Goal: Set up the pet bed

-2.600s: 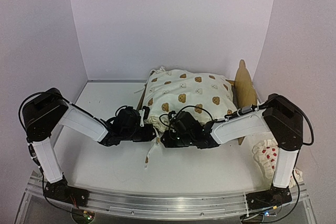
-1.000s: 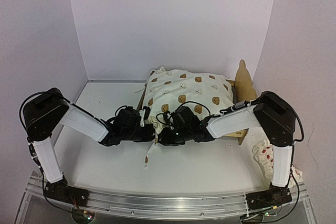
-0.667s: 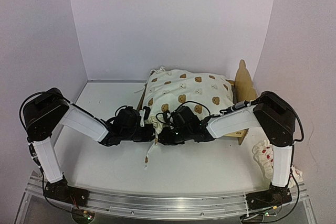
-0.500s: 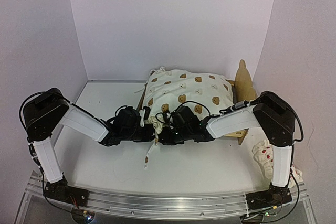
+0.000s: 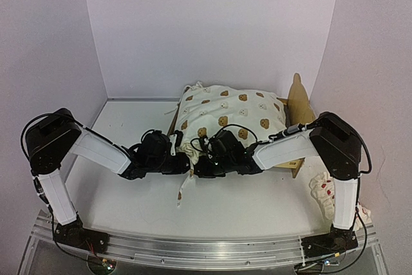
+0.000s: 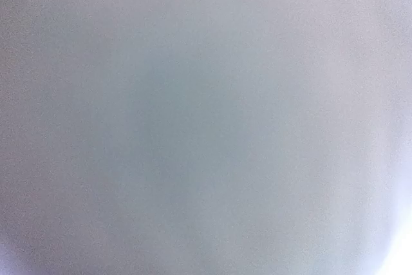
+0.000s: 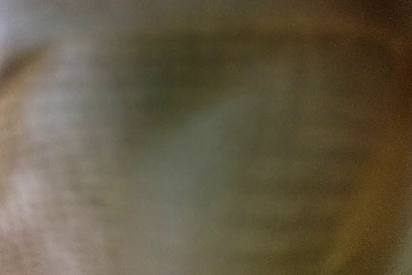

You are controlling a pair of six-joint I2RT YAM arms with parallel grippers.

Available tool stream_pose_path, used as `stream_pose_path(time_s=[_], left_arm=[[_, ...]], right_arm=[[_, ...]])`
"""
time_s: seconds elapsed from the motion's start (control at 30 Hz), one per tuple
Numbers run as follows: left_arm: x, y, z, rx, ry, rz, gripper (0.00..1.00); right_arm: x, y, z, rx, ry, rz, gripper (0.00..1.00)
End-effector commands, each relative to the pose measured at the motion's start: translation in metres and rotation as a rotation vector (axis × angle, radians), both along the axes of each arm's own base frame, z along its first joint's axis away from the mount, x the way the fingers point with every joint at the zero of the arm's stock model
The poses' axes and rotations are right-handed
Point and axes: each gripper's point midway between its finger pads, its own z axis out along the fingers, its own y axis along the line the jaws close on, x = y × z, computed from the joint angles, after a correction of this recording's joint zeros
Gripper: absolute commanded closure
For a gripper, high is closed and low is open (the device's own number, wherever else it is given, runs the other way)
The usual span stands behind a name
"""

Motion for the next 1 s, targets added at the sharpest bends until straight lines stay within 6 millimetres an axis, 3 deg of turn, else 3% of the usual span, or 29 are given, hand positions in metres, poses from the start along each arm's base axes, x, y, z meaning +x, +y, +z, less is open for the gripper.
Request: stream_pose_path(time_s=[0.0, 0.37, 0.7, 0.83, 0.97], left_arm=[[0.001, 0.013, 0.019, 0.008, -0.045, 0.031, 0.78], [-0.001, 0.061, 0.038, 0.152, -0.127, 0.142, 0.42], [-0.022, 0.123, 0.036, 0.357, -0.114, 0.233, 0.20], [-0.040, 0.121, 0.037, 0.384, -0.106, 0.179, 0.14], [-0.063, 0.093, 0.038, 0.384, -0.122, 0.047, 0.15]], right_arm=[[-0.001, 0.002, 0.012, 0.022, -0.029, 0.005, 1.00], [-0.002, 0.000, 0.014, 0.019, -0.036, 0.009, 1.00], [-0.001, -0.001, 0.016, 0.014, -0.043, 0.008, 1.00], [-0.002, 0.000, 0.019, 0.017, -0.042, 0.013, 1.00], [-0.002, -0.001, 0.019, 0.017, -0.038, 0.009, 1.00]])
